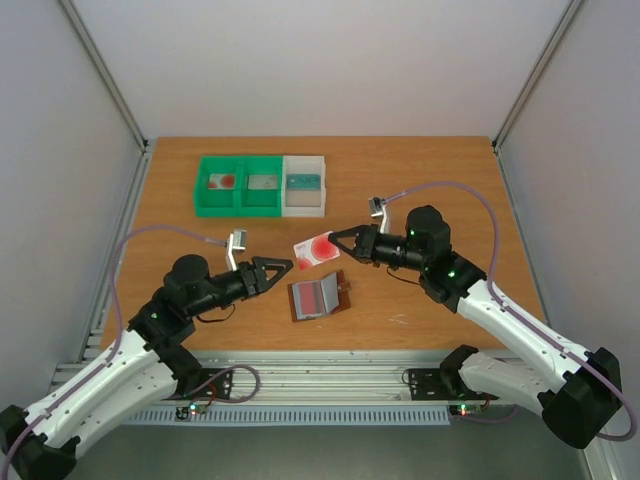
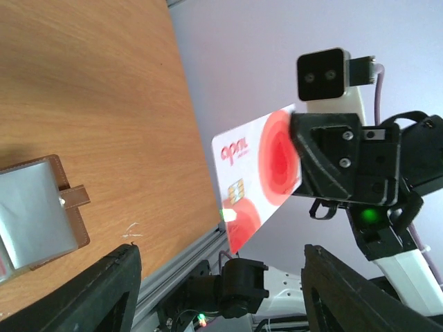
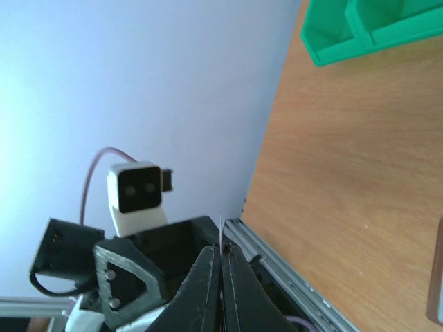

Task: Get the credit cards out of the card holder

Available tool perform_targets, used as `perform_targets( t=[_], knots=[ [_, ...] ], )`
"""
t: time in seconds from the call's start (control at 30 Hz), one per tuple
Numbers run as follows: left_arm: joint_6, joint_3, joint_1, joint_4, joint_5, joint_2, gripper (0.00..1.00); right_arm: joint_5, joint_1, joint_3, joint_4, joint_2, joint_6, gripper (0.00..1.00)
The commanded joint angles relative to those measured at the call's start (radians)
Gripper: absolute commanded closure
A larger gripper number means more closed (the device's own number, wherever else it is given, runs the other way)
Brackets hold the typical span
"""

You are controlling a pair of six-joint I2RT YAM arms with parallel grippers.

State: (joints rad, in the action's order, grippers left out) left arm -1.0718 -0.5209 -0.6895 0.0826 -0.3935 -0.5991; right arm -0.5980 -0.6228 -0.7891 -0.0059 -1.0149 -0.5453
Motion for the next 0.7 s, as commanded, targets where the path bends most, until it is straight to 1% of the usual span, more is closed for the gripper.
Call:
perform_targets(
  t=[0.0, 0.17, 0.33, 0.4, 0.5, 0.6, 0.63, 0.67],
  knots=[
    [-0.07, 0.025, -0.002, -0.151, 0.025, -0.028, 0.36, 0.087, -0.004, 0.015, 0.137, 0.0, -0.128, 0.99],
    [-0.116, 0.026, -0.002, -0.324, 0.029, -0.09, 0.41, 0.128, -0.005, -0.01, 0.129, -0.007, -0.156, 0.99],
    [-0.164, 0.022, -0.002, -0.457, 0.041, -0.169, 0.51, 0.13, -0.004, -0.038, 0.103, -0.019, -0.166, 0.99],
    [-0.169, 0.009, -0.002, -0.482, 0.033, -0.204, 0.56, 0.136, -0.003, -0.038, 0.099, -0.018, -0.167, 0.99],
    [-0.164, -0.011, -0.001, -0.508, 0.01, -0.256, 0.7, 0.155, -0.004, -0.039, 0.089, -0.009, -0.161, 0.99],
    [-0.191, -0.001, -0.001, -0.579, -0.002, -0.289, 0.94, 0.166, -0.003, -0.038, 0.075, -0.004, -0.155, 0.99],
    [-0.197, 0.003, -0.001, -0.589, 0.002, -0.29, 0.99, 0.169, -0.003, -0.038, 0.07, -0.004, -0.154, 0.99],
    [-0.205, 0.005, -0.002, -0.582, 0.007, -0.288, 1.0, 0.17, -0.003, -0.036, 0.068, -0.002, -0.154, 0.99]
  ],
)
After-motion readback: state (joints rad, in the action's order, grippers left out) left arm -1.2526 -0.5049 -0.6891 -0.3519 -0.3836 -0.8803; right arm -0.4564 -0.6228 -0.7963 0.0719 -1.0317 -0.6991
